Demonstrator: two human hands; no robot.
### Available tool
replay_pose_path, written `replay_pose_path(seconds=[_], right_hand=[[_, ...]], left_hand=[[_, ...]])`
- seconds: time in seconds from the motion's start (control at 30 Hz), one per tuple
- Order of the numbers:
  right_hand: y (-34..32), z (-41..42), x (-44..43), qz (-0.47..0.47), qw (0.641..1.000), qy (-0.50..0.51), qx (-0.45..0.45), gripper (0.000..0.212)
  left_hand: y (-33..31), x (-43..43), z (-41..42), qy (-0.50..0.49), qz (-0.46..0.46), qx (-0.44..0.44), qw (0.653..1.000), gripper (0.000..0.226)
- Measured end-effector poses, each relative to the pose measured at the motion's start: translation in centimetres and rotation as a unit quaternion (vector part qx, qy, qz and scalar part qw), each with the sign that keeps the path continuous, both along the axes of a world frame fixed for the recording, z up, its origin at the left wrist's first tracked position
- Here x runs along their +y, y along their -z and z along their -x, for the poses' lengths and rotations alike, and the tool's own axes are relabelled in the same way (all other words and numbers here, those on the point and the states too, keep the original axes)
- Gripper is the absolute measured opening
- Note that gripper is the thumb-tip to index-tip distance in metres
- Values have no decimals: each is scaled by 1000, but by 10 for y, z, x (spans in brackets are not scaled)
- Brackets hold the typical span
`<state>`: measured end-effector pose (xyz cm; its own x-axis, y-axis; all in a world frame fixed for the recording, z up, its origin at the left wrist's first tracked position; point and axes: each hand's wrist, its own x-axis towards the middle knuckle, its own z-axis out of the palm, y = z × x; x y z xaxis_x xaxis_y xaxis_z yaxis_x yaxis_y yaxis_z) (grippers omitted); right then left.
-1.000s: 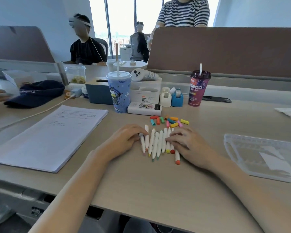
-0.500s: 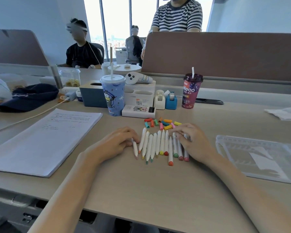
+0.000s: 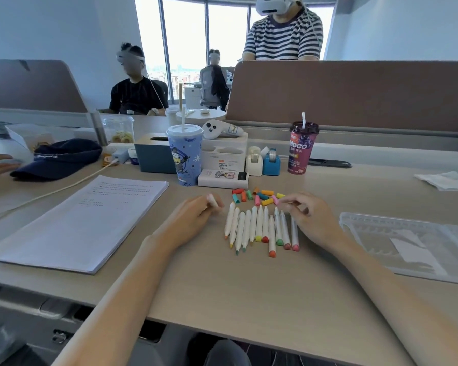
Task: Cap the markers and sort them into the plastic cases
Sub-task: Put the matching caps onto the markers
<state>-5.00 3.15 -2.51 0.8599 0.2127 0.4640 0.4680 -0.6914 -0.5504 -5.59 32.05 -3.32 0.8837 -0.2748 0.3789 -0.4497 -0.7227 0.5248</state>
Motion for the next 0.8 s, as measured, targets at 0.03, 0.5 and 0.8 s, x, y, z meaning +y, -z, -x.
replay_pose_path(seconds=[0.03,0.5,0.8], right_hand=[[-3,0,0,-8,1000,1,5,18],[-19,-50,16,77,990,21,118,27],[-18,-71,35,145,980,-83,110,33]], left_hand=[[-7,-8,0,-16,25,27,999,12],[-8,-42,-35,19,252,181,950,40],[-13,-35,-33,65,363,261,892,31]])
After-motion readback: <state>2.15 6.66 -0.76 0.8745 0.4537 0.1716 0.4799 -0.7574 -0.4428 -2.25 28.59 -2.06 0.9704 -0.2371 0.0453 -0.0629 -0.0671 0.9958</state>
